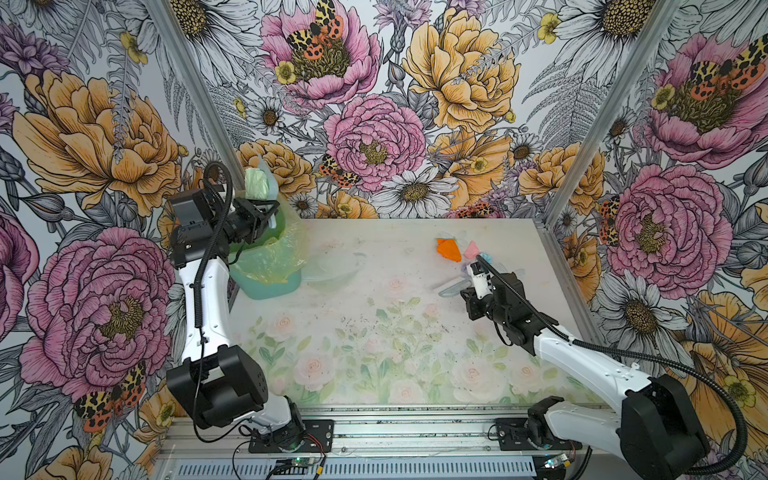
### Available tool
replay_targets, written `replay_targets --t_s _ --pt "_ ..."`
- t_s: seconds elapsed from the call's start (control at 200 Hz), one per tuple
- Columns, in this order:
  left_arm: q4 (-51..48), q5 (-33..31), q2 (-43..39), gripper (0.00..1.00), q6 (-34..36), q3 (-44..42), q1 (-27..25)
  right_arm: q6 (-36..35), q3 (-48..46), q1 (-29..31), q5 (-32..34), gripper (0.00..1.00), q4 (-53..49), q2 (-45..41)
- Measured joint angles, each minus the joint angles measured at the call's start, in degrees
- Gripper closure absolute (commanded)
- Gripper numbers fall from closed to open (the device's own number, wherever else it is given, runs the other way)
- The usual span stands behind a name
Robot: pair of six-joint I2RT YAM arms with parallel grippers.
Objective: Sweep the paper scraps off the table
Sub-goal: 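Tip the dustpan over the green bin with the left gripper, then lower the dustpan back to the table while the right gripper brushes the orange scrap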
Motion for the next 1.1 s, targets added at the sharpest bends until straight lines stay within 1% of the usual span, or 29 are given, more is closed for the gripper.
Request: replay_targets --t_s 0.19,0.44,0.585,0.891,0.996,1.101 --pt "4.6 1.8 0.0 1.00 -3.7 -1.9 0.0 0.0 -0.5 0.0 0.0 1.00 0.2 0.0" --pt "18.3 4.5 1.0 1.00 -16.5 -9.1 0.3 0.0 -0.7 0.0 -0.4 1.00 0.2 -0.5" --pt "22.8 4.9 1.5 1.00 -21.3 -10.3 0.5 0.0 -1.1 0.0 -0.5 1.00 0.3 -1.4" --pt "35.4 5.4 1.5 1.00 -33.0 -12.3 1.1 0.0 -1.7 0.0 -0.7 1.00 0.3 -1.9" --pt "40.9 5.5 1.6 1.00 -37.7 -13.8 1.1 0.0 -1.7 0.0 -1.0 1.00 0.3 -1.9" --pt "48.1 5.6 2.4 1.00 -43.9 -15.4 1.1 0.0 -1.7 0.0 -1.1 1.00 0.3 -1.9"
